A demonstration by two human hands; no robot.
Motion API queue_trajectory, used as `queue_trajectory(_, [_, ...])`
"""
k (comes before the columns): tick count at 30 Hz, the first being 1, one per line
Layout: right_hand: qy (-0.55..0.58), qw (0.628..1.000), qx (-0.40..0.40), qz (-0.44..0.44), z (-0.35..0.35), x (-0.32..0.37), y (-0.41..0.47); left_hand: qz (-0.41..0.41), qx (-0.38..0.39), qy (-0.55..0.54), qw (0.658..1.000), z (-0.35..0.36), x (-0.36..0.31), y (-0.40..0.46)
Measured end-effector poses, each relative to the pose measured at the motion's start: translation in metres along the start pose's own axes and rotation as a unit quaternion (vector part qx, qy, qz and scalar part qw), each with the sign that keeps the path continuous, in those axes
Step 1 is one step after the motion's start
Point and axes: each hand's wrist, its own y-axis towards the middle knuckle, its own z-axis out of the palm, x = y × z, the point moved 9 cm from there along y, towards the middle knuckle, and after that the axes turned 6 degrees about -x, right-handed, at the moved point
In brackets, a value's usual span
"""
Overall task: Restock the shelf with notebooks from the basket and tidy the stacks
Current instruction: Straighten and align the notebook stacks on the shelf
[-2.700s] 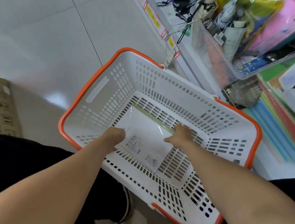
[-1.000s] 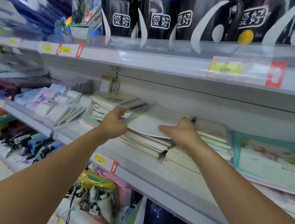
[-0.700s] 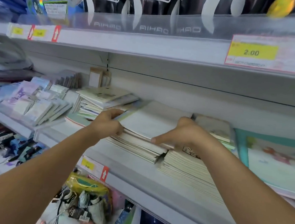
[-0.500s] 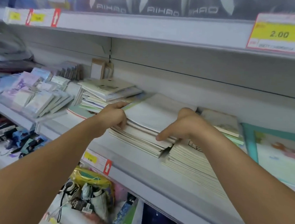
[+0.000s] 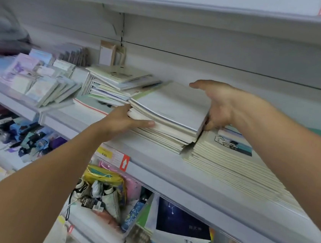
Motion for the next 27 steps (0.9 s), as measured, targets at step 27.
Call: queue_trajectory(27, [-0.021,0.993,-0.103,0.051,-0.005,0.012,0.002,-0.077,-0.330,-0.165,0.926,-0.026,0.012,0.021])
